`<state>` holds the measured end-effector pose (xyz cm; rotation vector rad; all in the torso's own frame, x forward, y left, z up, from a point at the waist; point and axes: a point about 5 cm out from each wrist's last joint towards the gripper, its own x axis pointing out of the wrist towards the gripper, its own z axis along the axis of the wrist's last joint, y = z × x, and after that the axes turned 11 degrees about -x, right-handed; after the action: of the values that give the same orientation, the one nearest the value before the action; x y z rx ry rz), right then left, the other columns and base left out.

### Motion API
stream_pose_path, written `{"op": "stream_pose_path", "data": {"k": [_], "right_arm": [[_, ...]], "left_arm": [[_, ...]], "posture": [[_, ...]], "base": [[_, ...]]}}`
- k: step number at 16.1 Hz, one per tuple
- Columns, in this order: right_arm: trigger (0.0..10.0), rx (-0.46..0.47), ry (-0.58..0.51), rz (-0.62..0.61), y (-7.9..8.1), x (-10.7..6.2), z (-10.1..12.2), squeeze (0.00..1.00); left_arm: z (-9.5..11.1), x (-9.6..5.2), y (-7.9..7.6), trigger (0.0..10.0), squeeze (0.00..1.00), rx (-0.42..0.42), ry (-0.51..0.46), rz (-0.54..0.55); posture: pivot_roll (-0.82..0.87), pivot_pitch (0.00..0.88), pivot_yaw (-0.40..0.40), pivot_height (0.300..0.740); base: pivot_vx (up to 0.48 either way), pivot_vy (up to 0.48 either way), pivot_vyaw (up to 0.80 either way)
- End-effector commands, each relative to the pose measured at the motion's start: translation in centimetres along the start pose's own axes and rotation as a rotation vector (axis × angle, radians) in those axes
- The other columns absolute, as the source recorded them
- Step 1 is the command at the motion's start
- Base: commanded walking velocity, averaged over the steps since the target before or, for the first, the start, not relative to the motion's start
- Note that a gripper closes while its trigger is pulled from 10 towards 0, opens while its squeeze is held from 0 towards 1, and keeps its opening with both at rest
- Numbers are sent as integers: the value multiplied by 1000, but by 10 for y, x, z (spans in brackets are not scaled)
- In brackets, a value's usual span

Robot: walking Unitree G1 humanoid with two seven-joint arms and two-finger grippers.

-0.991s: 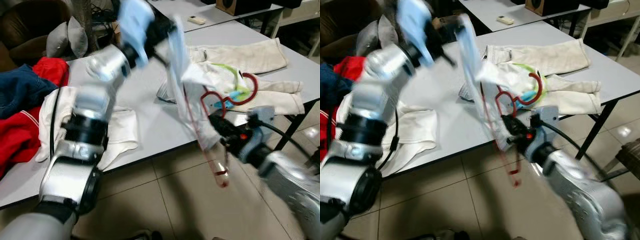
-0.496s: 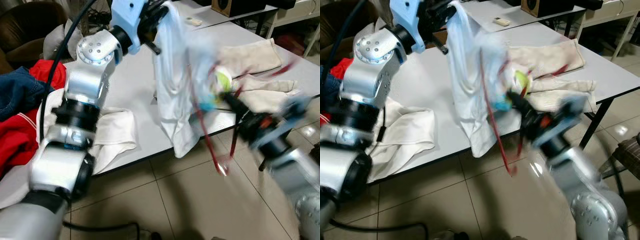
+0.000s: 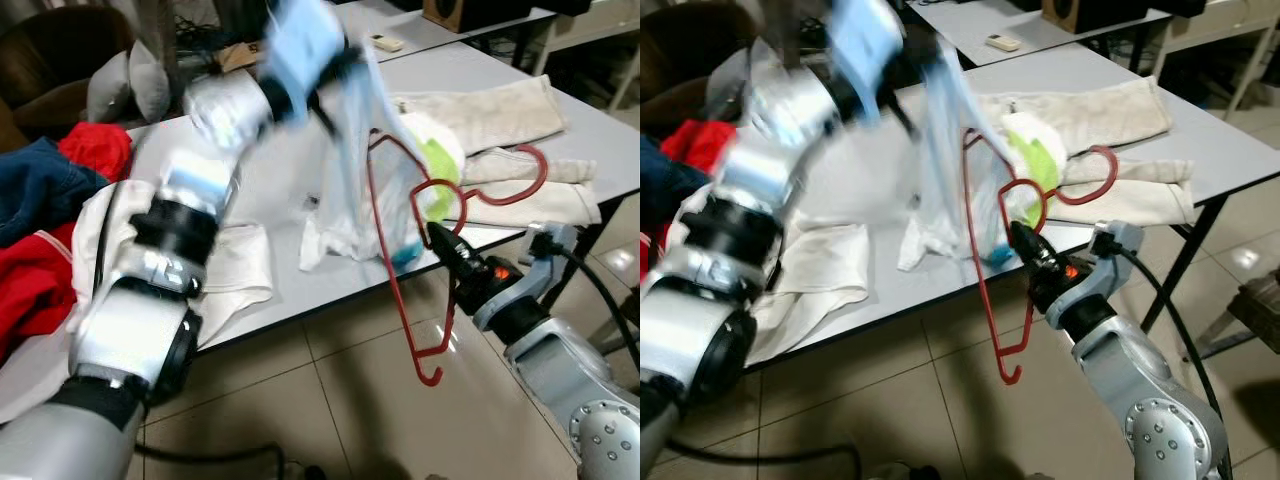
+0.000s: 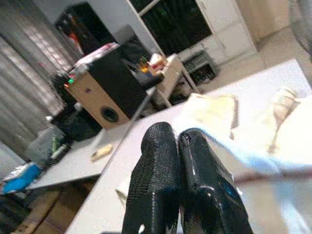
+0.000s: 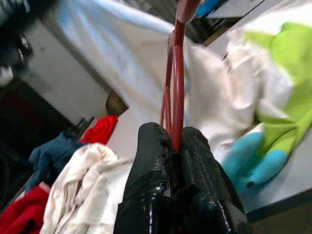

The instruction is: Hang hanger

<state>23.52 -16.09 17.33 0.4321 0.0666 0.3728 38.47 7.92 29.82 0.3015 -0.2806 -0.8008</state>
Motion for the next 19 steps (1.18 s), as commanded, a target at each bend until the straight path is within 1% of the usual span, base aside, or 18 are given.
{"op": "stream_pose_path", "data": {"k": [1, 3, 5, 6, 8, 9, 10, 11, 12, 13, 14, 15, 16, 17, 19], "right_arm": [[10000, 42, -62, 20, 5, 4, 9, 0], [10000, 112, -106, -9, -2, 12, 12, 0], [10000, 192, -156, -96, -18, 22, 12, 0], [10000, 218, -170, -110, -22, 24, 12, 0], [10000, 343, -229, -122, -28, 41, 14, 0], [10000, 364, -234, -123, -28, 46, 14, 0], [10000, 441, -252, -119, -26, 58, 13, 0], [10000, 483, -256, -119, -24, 65, 12, 0], [10000, 554, -260, -124, -20, 77, 9, 0], [10000, 579, -258, -126, -18, 82, 8, 0], [10000, 613, -249, -135, -11, 94, 4, 0], [10000, 649, -250, -144, -6, 102, 2, 0], [10000, 656, -249, -147, -4, 104, 2, 0], [10000, 633, -238, -156, 0, 110, 0, 0], [10000, 638, -242, -185, 0, 114, -1, 0]], "left_arm": [[7, -4, 2, 0, 0, 26, -26, -24], [-9, -11, -11, 0, 0, 55, 34, -108], [-22, -19, -19, 0, 0, 29, 90, -154], [-26, -21, -21, 0, 0, 26, 112, -171], [-45, -36, -33, 0, 0, 20, 226, -278], [-48, -39, -36, 0, 0, 11, 241, -305], [-53, -45, -45, 0, 0, -22, 268, -365], [-56, -46, -51, 0, 0, -49, 275, -390], [-59, -48, -61, 0, 0, -88, 288, -430], [-60, -50, -66, 0, 0, -98, 296, -457], [-61, -54, -76, 353, 0, -126, 318, -515], [-63, -57, -80, 235, 0, -132, 339, -541], [-64, -58, -81, 196, 0, -130, 349, -544], [-65, -62, -81, 0, 0, -149, 369, -552], [-65, -67, -82, 0, 0, -163, 390, -571]], "posture": [[-164, 29, 171, 740], [-163, 34, 166, 740], [-159, 42, 158, 740], [-151, 49, 154, 740], [-139, 65, 149, 740], [-135, 69, 148, 740], [-123, 80, 144, 740], [-118, 86, 143, 740], [-113, 92, 143, 740], [-110, 98, 143, 740], [-103, 107, 146, 740], [-100, 110, 146, 740], [-99, 111, 146, 740], [-96, 114, 147, 740], [-93, 118, 148, 740]], "base": [[0, 0, 0], [0, 0, 0], [0, 0, 0], [0, 0, 0], [0, 0, 0], [0, 0, 0], [0, 0, 0], [0, 0, 0], [0, 0, 0], [0, 0, 0], [0, 0, 0], [0, 0, 0], [0, 0, 0], [0, 0, 0], [0, 0, 0]]}}
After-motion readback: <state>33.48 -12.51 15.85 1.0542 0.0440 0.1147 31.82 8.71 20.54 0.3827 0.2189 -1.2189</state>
